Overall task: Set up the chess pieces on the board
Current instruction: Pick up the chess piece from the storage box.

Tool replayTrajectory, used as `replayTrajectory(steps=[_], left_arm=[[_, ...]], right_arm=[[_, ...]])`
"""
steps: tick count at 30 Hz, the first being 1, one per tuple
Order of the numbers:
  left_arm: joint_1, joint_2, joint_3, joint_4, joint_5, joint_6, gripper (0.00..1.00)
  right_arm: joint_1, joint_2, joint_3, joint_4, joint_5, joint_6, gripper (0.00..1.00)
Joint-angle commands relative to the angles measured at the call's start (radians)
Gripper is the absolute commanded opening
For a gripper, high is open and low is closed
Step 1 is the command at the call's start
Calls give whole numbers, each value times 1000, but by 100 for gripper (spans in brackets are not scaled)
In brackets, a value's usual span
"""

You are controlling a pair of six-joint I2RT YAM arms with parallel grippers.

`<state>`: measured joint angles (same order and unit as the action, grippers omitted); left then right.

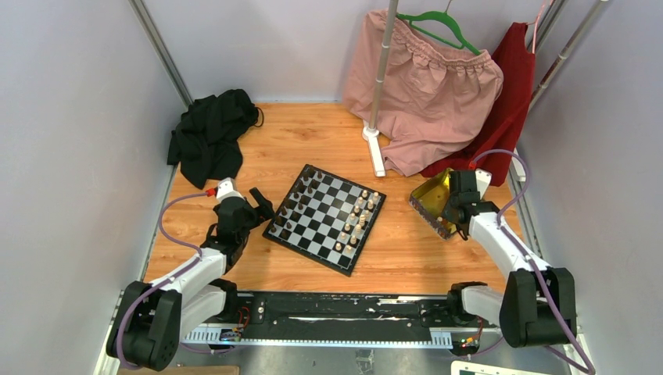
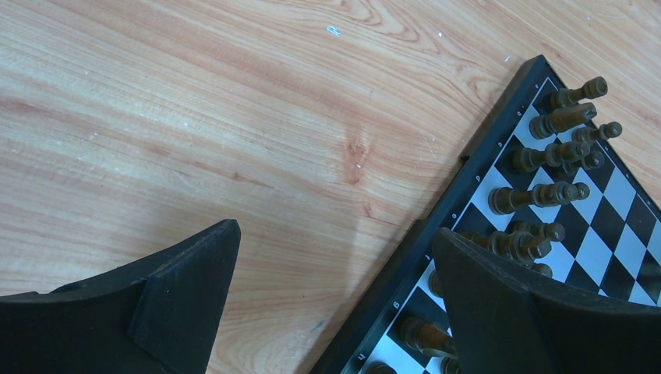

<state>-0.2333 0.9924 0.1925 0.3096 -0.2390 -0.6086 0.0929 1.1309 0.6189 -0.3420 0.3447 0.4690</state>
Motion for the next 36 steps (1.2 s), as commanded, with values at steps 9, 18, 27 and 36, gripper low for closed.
replayTrajectory(steps=[9, 18, 27, 36], left_arm=[[-12, 6, 27, 26, -5, 15, 100], [-14, 8, 29, 26, -5, 14, 100], [-15, 10, 30, 27, -5, 16, 100], [-15, 15, 32, 26, -5, 16, 100]], right_arm=[[-57, 38, -25, 67, -44, 22, 37], [-61, 60, -31, 74, -53, 24, 37], [-67, 74, -32, 75, -53, 23, 36], [-69, 98, -29, 84, -50, 25, 26]])
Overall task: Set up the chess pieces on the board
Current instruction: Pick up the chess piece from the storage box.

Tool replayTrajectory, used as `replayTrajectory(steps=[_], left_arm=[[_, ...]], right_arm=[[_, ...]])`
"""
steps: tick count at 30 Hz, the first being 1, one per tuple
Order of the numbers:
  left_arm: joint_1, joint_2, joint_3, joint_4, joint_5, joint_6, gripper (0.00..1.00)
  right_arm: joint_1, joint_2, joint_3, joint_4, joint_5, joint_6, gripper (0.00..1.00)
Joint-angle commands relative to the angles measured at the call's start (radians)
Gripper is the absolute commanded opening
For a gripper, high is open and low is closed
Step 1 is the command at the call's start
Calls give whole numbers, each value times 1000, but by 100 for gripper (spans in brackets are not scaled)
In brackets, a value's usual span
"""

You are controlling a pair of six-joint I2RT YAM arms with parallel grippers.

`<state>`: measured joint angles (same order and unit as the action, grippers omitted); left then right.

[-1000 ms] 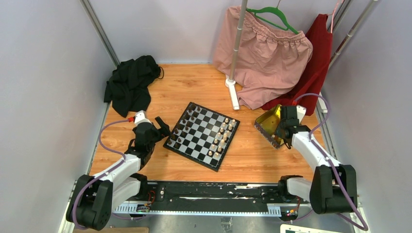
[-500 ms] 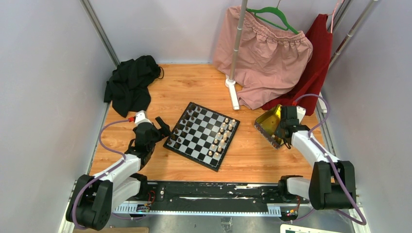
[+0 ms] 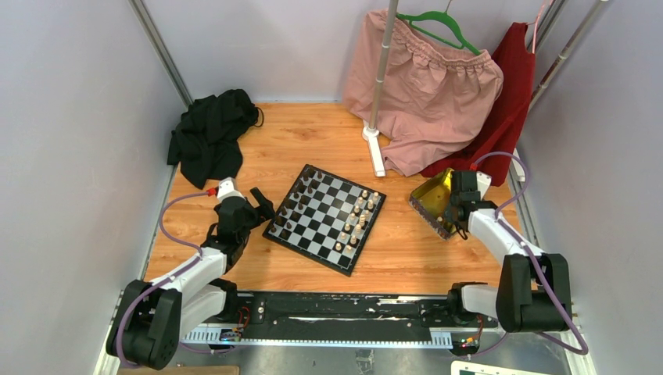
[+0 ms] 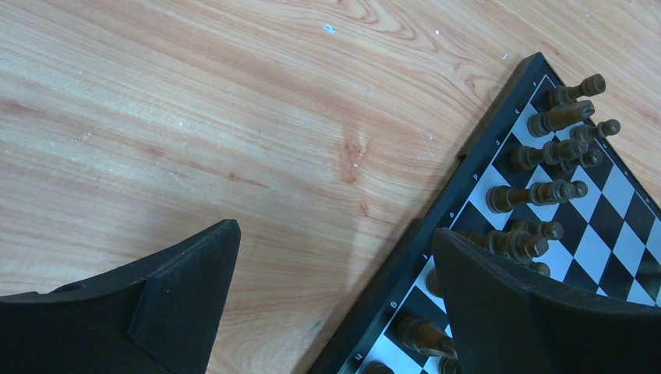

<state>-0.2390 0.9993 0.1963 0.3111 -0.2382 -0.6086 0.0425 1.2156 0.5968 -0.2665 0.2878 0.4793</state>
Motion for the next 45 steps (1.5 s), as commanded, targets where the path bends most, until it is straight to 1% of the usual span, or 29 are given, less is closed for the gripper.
replayTrajectory(steps=[1, 6, 9, 10, 22, 28, 32, 35, 40, 45], left_arm=[[-10, 8, 29, 25, -6, 16, 100], [-11, 9, 28, 25, -6, 17, 100], [-11, 10, 29, 25, -4, 18, 100], [-11, 10, 29, 25, -4, 17, 100], [-13, 10, 29, 25, -7, 17, 100], [-13, 11, 30, 25, -10, 17, 100], [-14, 12, 32, 25, -10, 17, 100], [-14, 12, 31, 25, -12, 17, 100], [-14, 11, 31, 25, -12, 18, 100], [-14, 10, 30, 23, -13, 18, 100]], right_arm=[[-21, 15, -6, 9, 9, 15, 24], [-21, 13, -6, 9, 17, 16, 12], [-20, 3, -8, 9, 15, 13, 1], [-20, -1, -8, 9, 13, 13, 0], [-20, -94, 35, 18, -78, 21, 0], [4, -140, 64, 6, -184, -10, 0], [94, -216, 88, -30, -173, -64, 0], [198, -240, 131, -99, -181, -111, 0], [457, -221, 206, -181, -154, -147, 0], [712, -143, 282, -228, -120, -167, 0]])
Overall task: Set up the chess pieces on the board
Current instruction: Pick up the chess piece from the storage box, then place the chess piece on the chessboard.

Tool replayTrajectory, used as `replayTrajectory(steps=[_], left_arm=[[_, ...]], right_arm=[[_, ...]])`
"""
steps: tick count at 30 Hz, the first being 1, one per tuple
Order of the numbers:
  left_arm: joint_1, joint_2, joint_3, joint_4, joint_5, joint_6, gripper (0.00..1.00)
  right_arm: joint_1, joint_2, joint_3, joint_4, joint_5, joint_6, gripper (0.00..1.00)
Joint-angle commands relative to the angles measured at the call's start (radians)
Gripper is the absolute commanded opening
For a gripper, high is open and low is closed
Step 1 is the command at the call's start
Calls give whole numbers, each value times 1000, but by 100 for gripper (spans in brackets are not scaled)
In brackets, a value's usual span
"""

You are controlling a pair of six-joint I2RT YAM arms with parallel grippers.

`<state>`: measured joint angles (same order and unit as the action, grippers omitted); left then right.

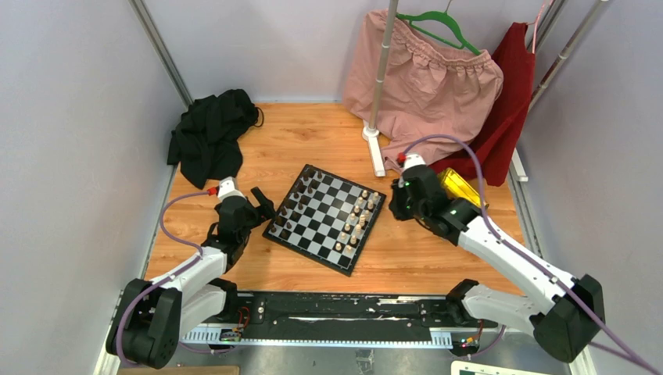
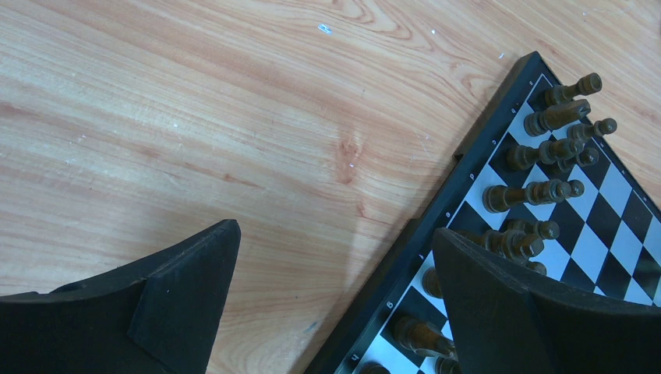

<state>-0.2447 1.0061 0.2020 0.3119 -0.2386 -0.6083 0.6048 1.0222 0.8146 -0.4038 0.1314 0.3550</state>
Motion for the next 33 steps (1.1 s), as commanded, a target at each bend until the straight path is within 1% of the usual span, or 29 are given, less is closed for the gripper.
replayTrajectory(steps=[1, 2, 7, 12, 16, 20, 33], left_arm=[[-10, 2, 24, 23, -13, 18, 100], [-10, 2, 24, 23, -13, 18, 100], [-10, 4, 25, 23, -12, 20, 100], [-10, 3, 25, 23, -11, 20, 100], [-10, 5, 26, 23, -11, 20, 100], [-10, 5, 25, 23, -10, 22, 100], [-10, 11, 30, 23, -8, 22, 100]], right_arm=[[200, 71, 81, -99, 47, -46, 0], [260, 94, 95, -104, 55, -49, 0], [463, 222, 183, -131, 109, -71, 0], [580, 353, 248, -136, 113, -80, 0], [626, 441, 283, -129, 95, -94, 0], [644, 503, 295, -105, 71, -104, 0], [648, 603, 295, -33, 30, -123, 0]])
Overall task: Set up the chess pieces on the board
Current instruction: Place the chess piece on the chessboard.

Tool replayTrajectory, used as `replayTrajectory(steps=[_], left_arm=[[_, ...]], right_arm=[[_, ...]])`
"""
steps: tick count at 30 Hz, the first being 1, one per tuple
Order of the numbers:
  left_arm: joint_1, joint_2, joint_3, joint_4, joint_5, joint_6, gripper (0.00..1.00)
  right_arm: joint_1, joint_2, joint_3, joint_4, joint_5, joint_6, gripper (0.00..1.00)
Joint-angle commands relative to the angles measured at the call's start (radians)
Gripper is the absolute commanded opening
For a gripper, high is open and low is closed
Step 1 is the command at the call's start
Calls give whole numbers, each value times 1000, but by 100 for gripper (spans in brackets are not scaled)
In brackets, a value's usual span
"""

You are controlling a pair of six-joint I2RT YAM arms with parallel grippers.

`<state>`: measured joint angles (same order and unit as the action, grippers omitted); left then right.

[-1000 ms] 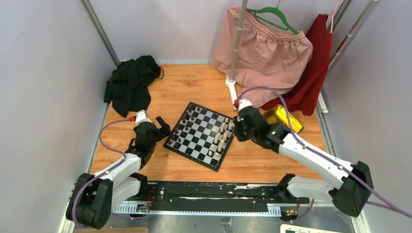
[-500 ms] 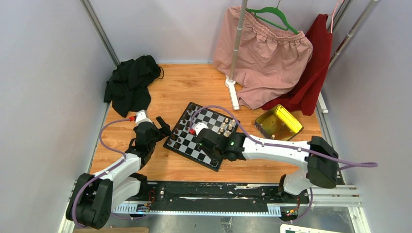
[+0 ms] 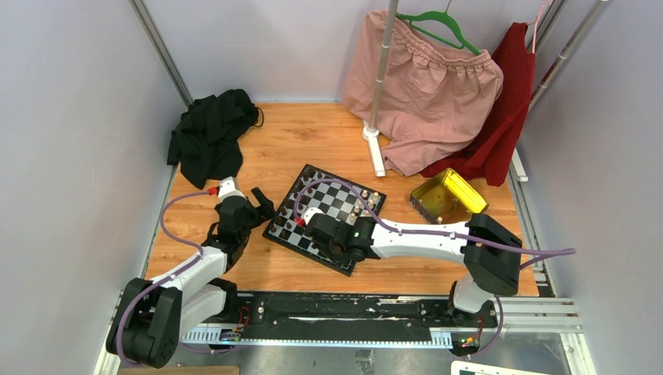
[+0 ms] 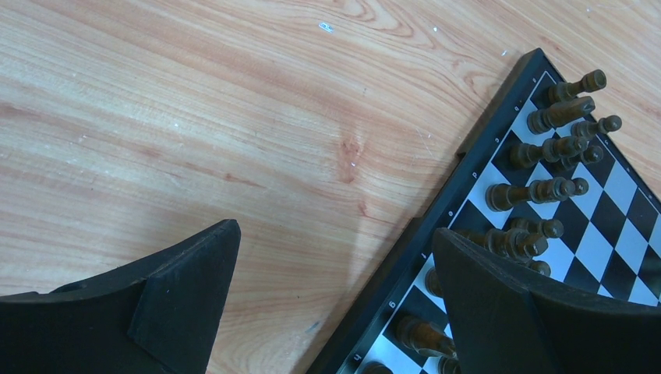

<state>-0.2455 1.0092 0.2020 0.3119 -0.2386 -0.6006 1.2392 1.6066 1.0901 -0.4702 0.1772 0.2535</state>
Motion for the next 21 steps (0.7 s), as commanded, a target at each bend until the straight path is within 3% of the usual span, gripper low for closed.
replayTrajectory(steps=[1, 21], left_arm=[[-9, 10, 30, 23, -8, 16, 100], [-9, 15, 33, 23, -2, 17, 100]], right_arm=[[14, 21, 18, 40, -16, -24, 0], [13, 54, -15, 84, 38, -21, 0]])
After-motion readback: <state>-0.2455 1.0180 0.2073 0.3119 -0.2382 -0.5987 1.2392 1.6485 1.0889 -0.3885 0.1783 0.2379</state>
